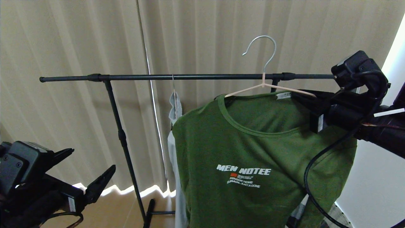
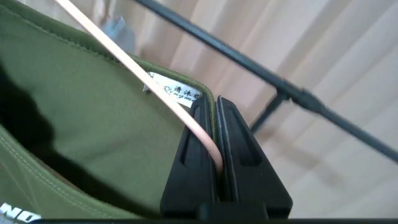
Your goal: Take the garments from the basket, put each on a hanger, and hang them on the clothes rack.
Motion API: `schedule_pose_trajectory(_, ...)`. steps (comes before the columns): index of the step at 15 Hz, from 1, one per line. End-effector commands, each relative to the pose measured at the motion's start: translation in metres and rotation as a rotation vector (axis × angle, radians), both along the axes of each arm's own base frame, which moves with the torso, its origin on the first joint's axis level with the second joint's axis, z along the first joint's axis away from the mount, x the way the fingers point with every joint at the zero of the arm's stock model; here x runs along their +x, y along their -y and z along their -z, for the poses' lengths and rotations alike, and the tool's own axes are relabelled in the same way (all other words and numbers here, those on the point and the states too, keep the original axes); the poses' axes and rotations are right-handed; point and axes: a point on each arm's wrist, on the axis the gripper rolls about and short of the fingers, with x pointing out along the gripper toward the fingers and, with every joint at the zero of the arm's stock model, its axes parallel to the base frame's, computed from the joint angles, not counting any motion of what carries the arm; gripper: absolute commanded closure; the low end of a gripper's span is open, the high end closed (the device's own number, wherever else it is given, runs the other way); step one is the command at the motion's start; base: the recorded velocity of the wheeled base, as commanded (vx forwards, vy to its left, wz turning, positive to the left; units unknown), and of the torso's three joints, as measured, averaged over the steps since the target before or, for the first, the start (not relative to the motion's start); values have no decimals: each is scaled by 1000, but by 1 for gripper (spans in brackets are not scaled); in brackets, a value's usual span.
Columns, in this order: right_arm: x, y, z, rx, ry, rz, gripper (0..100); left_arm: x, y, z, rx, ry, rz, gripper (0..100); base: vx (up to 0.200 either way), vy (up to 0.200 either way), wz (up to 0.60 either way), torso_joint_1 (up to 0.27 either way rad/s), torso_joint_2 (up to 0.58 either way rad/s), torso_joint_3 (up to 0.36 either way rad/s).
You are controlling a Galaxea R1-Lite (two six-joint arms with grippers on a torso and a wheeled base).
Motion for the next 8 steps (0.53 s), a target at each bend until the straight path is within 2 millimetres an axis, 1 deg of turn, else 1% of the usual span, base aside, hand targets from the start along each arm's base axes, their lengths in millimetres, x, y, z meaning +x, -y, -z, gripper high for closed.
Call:
schedule_pose_trajectory(1, -8, 9, -3, -3, -5, 30, 100, -4, -2, -2, -19, 17, -3, 0, 0, 0, 0, 0, 0, 0)
schedule_pose_trajectory(2, -12, 14, -4, -5, -11, 50, 100, -5, -2, -3, -40, 20, -6, 0, 0, 0, 0, 0, 0, 0)
schedule_pose_trajectory(3, -21, 24, -3, -15, -34, 99, 100, -9, -4, -3, -109, 15, -12, 0, 0, 0, 0, 0, 0, 0)
schedule_pose_trajectory(5, -34, 44, -2, -24, -63, 171, 100, -10, -4, -2, -182, 3, -24, 0, 0, 0, 0, 0, 0, 0)
schedule_pose_trajectory(7, -45, 63, 0, -30, -91, 252, 100, -11, -4, -3, -185, 5, -21, 0, 0, 0, 0, 0, 0, 0)
schedule_pose_trajectory(8, -49, 68, 0, -31, -98, 276, 100, -10, -4, -3, -182, 5, -21, 0, 0, 0, 0, 0, 0, 0)
